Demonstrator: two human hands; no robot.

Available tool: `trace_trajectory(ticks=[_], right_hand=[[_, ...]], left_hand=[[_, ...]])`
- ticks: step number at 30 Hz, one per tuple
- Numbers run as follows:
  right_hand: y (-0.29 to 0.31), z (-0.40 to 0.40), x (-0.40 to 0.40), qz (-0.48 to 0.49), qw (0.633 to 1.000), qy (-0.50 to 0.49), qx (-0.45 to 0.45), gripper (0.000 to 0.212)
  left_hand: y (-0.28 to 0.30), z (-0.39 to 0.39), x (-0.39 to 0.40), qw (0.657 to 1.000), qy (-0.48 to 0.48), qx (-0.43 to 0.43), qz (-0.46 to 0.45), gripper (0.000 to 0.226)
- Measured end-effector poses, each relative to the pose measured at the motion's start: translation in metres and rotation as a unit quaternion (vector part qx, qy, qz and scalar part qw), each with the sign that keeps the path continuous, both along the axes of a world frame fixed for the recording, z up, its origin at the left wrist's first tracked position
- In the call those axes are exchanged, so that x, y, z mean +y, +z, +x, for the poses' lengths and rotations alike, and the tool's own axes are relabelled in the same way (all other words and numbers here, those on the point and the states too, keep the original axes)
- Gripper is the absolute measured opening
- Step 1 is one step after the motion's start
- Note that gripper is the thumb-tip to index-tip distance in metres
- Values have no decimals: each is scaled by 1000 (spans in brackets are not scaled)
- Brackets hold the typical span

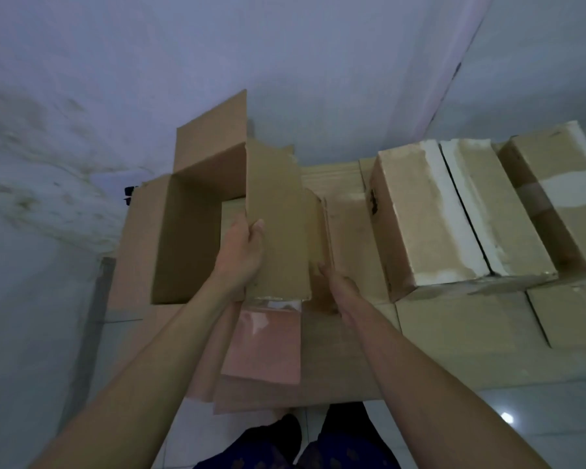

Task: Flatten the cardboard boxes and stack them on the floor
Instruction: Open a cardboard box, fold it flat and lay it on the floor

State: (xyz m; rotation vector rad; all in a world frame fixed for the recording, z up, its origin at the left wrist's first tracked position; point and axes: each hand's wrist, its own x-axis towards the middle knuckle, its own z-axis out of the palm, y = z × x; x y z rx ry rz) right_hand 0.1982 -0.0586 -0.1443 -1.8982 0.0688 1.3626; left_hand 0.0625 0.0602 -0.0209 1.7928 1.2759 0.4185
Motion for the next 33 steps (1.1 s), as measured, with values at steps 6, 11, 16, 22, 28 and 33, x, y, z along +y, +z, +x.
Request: trace_trajectory(ticks=[6,11,16,22,28,33], right_hand=[[46,-23,-7,66,996,-42,38,55],[96,-15,1,225,962,-157,11,26],[161,-4,13,403,902,-132,77,32],[230,-16,15,353,915,68,-181,66],[262,10,-3,380,865,110,-309,75],[233,-1,-28,348,849,143,-371,84]], left_hand=[[42,-34,15,996,26,-80,27,23],[94,-44,37,991,28,-119,61,14],[136,-36,54,982,46,-184,-2,26],[155,-14,41,976,54,-205,-47,33],[173,-2,18,957,75,-272,-72,38],[133,-14,-6,965,74,-209,-140,40]])
